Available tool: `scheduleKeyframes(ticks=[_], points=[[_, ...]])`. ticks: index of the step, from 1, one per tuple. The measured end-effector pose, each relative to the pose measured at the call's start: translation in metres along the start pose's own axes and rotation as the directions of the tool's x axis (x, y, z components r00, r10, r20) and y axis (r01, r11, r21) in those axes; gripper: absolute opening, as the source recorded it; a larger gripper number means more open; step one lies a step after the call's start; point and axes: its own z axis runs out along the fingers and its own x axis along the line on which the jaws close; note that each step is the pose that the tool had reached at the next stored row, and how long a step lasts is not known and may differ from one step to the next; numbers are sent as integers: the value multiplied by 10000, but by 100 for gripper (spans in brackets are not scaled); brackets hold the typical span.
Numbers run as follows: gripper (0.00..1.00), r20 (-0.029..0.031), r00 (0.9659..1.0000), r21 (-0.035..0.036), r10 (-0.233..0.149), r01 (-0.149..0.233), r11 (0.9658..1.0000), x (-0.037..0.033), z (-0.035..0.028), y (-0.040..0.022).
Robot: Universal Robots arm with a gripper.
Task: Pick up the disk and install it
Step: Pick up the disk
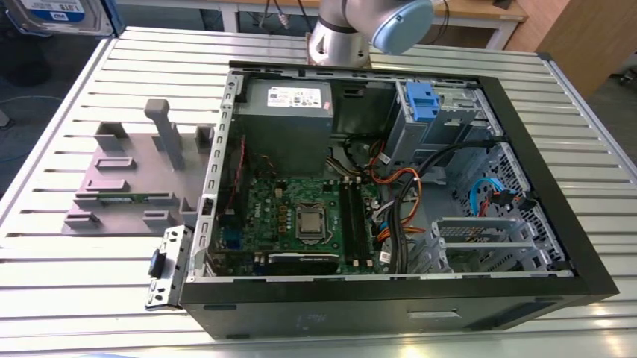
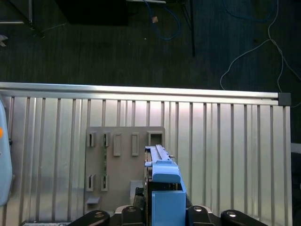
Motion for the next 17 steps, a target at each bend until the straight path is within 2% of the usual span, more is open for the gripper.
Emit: scheduleKeyframes(ticks=[5, 11, 17], points=[[37, 6, 10000, -5, 1, -1, 10000, 102, 82, -23], [37, 7, 10000, -7, 2, -2, 10000, 128, 182, -55], [37, 5, 10000, -10, 1, -1, 10000, 129, 188, -56]])
